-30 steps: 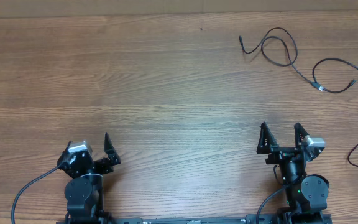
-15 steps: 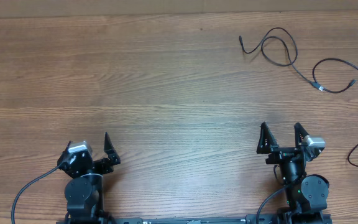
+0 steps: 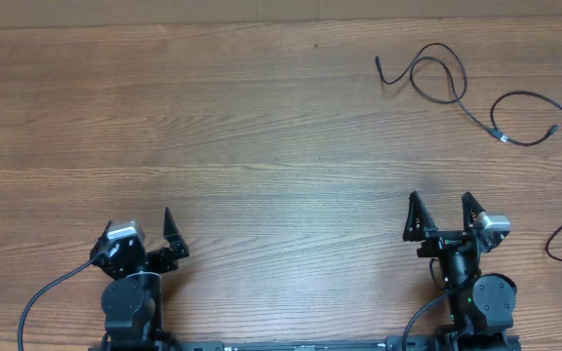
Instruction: Untangle cables
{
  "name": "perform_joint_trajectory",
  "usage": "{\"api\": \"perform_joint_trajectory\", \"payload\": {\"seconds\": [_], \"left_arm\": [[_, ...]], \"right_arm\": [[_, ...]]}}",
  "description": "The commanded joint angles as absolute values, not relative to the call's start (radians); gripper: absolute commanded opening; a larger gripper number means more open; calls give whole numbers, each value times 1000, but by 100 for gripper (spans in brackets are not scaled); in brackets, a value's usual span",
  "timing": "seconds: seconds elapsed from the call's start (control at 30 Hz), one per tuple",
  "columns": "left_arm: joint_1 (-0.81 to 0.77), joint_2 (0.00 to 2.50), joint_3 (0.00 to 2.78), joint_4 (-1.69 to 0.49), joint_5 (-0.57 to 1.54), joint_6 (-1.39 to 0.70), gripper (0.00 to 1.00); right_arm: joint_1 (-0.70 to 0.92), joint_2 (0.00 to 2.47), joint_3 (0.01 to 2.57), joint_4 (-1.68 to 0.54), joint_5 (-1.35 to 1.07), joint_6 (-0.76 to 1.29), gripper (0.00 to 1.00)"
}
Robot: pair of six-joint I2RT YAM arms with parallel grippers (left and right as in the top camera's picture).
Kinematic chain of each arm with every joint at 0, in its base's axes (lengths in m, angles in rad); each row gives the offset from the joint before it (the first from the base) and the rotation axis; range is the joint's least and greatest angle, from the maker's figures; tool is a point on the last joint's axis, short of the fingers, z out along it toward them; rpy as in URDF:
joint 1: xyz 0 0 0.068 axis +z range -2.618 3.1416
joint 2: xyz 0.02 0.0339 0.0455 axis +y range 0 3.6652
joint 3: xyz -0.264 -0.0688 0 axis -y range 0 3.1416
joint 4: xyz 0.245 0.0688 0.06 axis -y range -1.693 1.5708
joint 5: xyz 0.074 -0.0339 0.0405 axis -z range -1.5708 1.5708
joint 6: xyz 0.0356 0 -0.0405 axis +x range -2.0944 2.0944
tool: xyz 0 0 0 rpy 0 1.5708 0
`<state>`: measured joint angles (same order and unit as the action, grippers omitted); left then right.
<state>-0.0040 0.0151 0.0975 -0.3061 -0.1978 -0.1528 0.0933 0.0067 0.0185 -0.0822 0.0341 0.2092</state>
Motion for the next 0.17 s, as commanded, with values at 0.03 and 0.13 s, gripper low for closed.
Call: {"api": "perform_joint_trajectory", "payload": {"seconds": [0.03,0.13], "left_arm": [[1,4,94,-303,-190,-134,100],[1,4,94,-303,-190,-134,99]], "right_arm": [[98,3,8,-79,47,212,100],[98,3,8,-79,47,212,100]]}}
